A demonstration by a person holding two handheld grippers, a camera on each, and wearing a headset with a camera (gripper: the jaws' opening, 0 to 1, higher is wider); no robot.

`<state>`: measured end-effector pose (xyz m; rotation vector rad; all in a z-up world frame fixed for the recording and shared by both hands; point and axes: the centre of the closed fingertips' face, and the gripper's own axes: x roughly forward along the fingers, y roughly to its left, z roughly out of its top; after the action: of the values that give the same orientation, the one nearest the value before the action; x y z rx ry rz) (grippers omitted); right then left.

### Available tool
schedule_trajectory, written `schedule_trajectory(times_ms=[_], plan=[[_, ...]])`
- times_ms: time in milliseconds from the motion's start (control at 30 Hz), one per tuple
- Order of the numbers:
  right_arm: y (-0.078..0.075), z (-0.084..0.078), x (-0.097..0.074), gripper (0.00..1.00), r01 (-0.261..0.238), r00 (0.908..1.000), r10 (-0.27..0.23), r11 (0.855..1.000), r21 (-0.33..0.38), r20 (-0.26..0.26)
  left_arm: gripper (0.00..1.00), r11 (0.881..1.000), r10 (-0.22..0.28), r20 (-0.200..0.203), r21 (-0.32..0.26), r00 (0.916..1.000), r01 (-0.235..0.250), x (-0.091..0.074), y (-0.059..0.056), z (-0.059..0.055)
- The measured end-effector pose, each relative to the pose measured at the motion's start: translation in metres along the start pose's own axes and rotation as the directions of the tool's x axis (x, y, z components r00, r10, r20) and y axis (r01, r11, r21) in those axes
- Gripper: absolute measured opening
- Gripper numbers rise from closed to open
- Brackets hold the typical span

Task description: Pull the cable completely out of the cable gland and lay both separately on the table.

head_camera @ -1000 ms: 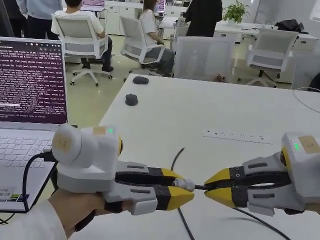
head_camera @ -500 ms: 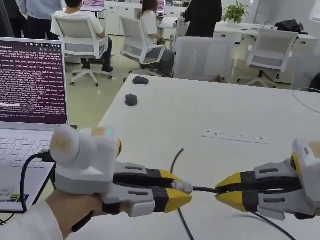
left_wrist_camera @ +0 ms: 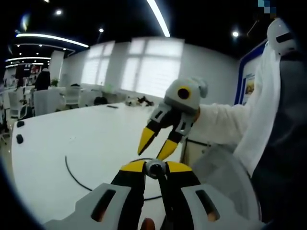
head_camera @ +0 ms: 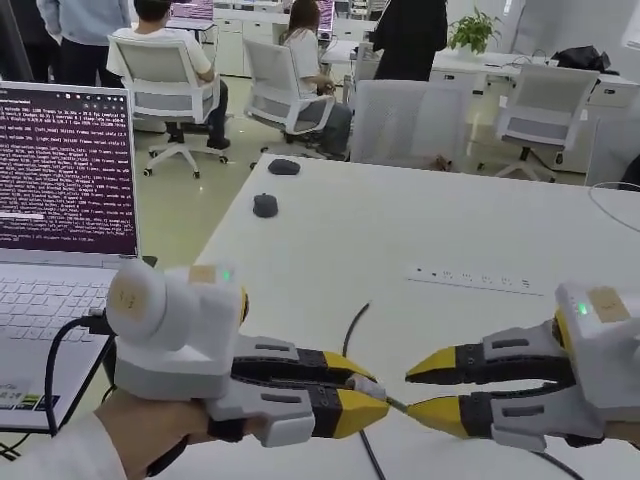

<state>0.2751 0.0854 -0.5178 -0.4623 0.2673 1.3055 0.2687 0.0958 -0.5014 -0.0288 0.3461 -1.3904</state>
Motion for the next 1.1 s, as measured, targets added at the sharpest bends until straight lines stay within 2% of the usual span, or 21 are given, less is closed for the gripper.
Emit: schedule_trajectory(times_ms=[67,167,200,333,433,567,700,900,1000,1100], plan=[[0.004,0.003,0.005,0.15,-0.021,0.9997,0.021,1.0,-0.001,0.014,0.16,1.0,-0.003,0.006,-0.005,1.0,0.003,0.001,-0.001,0.0],[0.017,-0.009,0.02,0.15,-0.084,0.9958,0.083,0.996,-0.029,-0.04,0.16,1.0,-0.007,0.016,-0.009,0.9998,0.007,0.002,-0.002,0.003],[0.018,-0.012,0.023,0.14,-0.086,0.9949,0.084,0.996,-0.037,-0.055,0.16,1.0,-0.007,0.017,-0.009,0.9998,0.007,0.003,-0.002,0.003],[0.015,-0.012,0.026,0.03,-0.071,0.9962,0.068,0.996,-0.045,-0.054,0.16,1.0,-0.012,0.018,-0.011,0.9998,0.012,0.003,-0.003,0.003],[0.013,-0.011,0.025,0.03,-0.069,0.9966,0.067,0.997,-0.037,-0.048,0.16,1.0,-0.007,0.022,-0.014,0.9997,0.007,0.001,-0.001,0.003],[0.01,-0.016,0.025,0.03,-0.063,0.9962,0.06,0.997,-0.035,-0.062,0.16,1.0,-0.005,0.036,-0.02,0.9993,0.006,0.0,0.001,0.005],[0.006,-0.03,0.025,0.03,-0.052,0.992,0.048,0.998,-0.029,-0.117,0.16,1.0,0.004,0.037,-0.023,0.9993,-0.003,-0.003,0.005,0.004],[0.0,-0.068,0.028,0.04,-0.04,0.9719,0.037,0.999,-0.006,-0.232,0.16,0.999,0.026,0.025,-0.027,0.9993,-0.026,-0.009,0.01,-0.004],[-0.001,-0.086,0.03,0.04,-0.036,0.9644,0.042,0.999,0.028,-0.261,0.16,0.999,0.038,0.027,-0.036,0.9989,-0.037,-0.014,0.012,-0.006],[-0.005,-0.109,0.031,0.04,-0.014,0.9498,0.036,0.997,0.073,-0.311,0.16,0.998,0.046,0.027,-0.041,0.9986,-0.045,-0.017,0.014,-0.008]])
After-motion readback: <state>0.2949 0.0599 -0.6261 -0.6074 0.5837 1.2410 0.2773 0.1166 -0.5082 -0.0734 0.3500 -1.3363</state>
